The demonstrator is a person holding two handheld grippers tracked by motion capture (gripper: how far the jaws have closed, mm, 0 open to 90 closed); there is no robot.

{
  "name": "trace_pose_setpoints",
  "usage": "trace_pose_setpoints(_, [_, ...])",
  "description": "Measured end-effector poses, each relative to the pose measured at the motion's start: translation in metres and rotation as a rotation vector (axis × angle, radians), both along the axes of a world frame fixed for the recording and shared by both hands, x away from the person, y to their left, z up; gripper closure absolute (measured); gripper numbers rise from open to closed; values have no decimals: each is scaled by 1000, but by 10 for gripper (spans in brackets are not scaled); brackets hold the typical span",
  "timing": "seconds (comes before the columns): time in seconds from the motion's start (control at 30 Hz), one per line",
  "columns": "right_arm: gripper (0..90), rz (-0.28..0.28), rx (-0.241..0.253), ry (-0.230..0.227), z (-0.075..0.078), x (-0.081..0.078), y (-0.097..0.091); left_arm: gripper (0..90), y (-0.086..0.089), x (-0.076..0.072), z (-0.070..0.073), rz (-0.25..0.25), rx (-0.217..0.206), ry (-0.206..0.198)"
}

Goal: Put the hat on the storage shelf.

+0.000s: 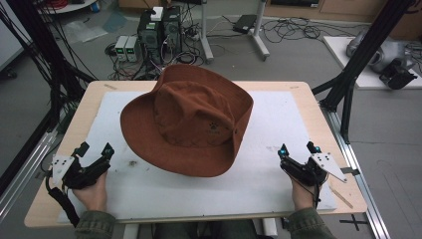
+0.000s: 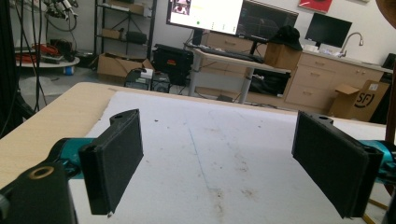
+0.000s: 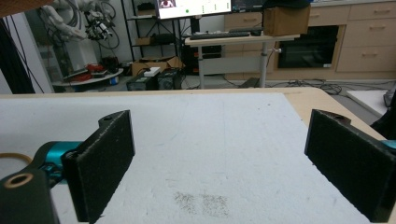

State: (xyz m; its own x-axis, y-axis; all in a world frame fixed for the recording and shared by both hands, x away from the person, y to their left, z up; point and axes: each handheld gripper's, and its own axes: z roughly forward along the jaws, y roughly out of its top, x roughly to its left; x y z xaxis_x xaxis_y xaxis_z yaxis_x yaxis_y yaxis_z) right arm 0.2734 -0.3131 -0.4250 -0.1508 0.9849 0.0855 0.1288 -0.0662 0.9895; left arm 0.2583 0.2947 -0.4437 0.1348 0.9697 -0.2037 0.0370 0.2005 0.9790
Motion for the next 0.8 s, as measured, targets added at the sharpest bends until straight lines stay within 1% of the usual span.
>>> trace_pose_setpoints(0.17, [77,10,0,3,-1,0,1,166,0,0,0,2,-1,-1])
trace_pose_setpoints(0.2, [77,10,-10,0,-1,0,1,166,0,0,0,3,-2,-1])
trace_pose_setpoints(0.27, [77,13,-6,2,-1,1,1,166,1,0,0,2,-1,2])
trace_pose_setpoints(0.4, [77,9,-17,7,-2,1,1,166,1,0,0,3,-2,1])
trace_pose_setpoints(0.67, [77,4,9,14,-2,0,0,166,0,0,0,0,-2,-1])
trace_pose_setpoints(0.8, [77,12,6,13,-3,1,0,167,0,0,0,-1,-6,1])
